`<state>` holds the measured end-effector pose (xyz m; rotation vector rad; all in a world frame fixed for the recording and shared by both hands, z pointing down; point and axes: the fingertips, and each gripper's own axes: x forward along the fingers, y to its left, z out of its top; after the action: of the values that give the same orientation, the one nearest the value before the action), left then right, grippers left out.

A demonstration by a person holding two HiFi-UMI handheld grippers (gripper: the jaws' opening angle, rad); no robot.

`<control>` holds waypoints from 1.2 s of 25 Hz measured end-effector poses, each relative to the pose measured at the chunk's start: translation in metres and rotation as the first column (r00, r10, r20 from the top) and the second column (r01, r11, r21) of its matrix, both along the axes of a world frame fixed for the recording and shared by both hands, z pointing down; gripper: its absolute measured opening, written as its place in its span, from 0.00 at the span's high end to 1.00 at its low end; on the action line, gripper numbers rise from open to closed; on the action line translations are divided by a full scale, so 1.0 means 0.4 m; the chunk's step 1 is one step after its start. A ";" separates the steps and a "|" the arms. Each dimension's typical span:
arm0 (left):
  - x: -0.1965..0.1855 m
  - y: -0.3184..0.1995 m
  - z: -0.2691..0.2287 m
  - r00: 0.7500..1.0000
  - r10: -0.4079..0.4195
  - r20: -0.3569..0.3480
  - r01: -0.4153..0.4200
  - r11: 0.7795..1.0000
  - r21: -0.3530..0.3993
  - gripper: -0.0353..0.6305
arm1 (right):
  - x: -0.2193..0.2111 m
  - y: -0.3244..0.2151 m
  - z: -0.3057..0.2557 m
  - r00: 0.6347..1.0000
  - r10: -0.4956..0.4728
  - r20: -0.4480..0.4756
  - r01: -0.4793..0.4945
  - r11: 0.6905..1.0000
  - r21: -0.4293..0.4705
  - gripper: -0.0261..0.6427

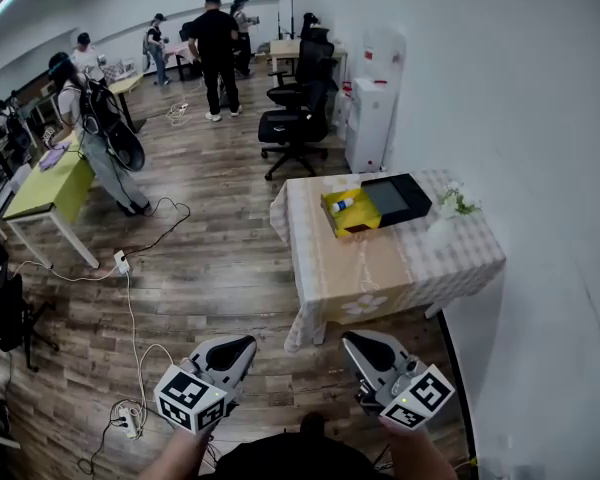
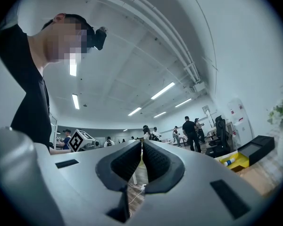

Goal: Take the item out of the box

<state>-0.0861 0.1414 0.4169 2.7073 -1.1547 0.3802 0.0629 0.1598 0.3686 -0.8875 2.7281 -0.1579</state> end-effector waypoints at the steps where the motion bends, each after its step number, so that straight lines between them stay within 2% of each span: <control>1: 0.011 -0.012 -0.007 1.000 -0.002 -0.002 0.002 1.000 0.006 0.91 | 0.016 -0.005 -0.004 1.000 0.002 0.006 -0.002 1.000 0.002 0.90; 6: 0.089 -0.061 -0.049 0.999 0.016 -0.029 -0.014 0.999 0.051 0.92 | 0.088 -0.027 -0.004 1.000 0.011 0.001 -0.011 1.000 0.001 0.90; 13: 0.174 -0.120 -0.030 0.996 0.076 -0.042 -0.074 0.996 0.043 0.92 | 0.143 -0.069 0.019 0.999 0.047 -0.012 -0.047 0.999 -0.025 0.90; 21: 0.170 -0.256 0.006 0.993 0.095 -0.073 -0.094 0.995 0.023 0.92 | 0.150 -0.174 0.049 0.995 0.085 -0.057 -0.089 0.994 -0.062 0.90; 25: 0.175 -0.358 0.014 0.989 0.122 -0.086 -0.121 0.992 0.018 0.92 | 0.151 -0.266 0.057 0.991 0.119 -0.061 -0.124 0.989 -0.082 0.90; 30: 0.160 -0.498 0.027 0.983 0.161 -0.093 -0.162 0.987 -0.001 0.91 | 0.101 -0.407 0.066 0.989 0.124 -0.076 -0.132 0.985 -0.108 0.90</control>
<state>-0.0221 -0.0577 0.4278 2.7871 -0.9105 0.2774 0.1032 -0.0031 0.3949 -1.1157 2.7366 -0.2624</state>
